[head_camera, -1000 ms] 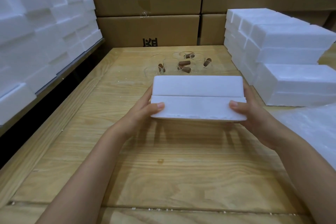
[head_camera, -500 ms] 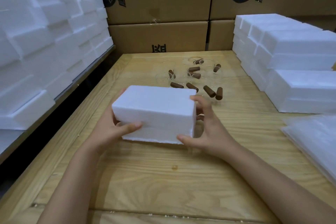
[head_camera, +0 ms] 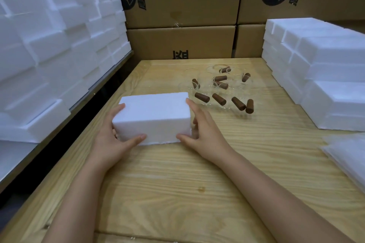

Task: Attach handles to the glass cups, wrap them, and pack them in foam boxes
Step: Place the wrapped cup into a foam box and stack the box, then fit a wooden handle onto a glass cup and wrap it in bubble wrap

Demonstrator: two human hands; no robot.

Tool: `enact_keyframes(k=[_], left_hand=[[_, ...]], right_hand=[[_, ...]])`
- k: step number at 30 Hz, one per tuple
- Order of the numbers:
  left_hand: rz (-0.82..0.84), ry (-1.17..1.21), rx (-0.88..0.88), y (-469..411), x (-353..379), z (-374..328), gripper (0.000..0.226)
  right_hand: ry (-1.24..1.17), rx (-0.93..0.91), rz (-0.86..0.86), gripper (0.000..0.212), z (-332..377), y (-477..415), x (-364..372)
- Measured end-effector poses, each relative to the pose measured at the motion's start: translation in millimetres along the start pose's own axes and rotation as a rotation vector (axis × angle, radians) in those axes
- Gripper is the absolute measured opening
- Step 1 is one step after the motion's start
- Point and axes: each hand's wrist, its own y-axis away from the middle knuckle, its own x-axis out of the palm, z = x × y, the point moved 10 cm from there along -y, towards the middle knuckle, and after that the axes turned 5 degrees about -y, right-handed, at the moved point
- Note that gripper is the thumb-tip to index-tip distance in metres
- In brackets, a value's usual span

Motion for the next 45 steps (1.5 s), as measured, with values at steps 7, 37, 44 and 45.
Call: enact_keyframes(k=[7, 37, 44, 45], left_hand=[[-0.094, -0.123, -0.060, -44.4, -15.4, 16.8, 0.087], [-0.098, -0.111, -0.306, -247.1, 69.0, 48.2, 0.113], [-0.365, 0.116, -0.353, -147.0, 67.9, 18.1, 0.073], [-0.389, 0.160, -0.334, -130.2, 71.4, 9.7, 0.068]], right_hand=[[0.031, 0.105, -0.029, 0.093, 3.8, -47.7, 35.4], [0.029, -0.073, -0.084, 0.039, 16.8, -49.2, 38.2], [0.003, -0.067, -0.303, 0.019, 18.7, -41.1, 8.6], [0.024, -0.097, -0.389, 0.019, 22.8, -36.4, -3.8]])
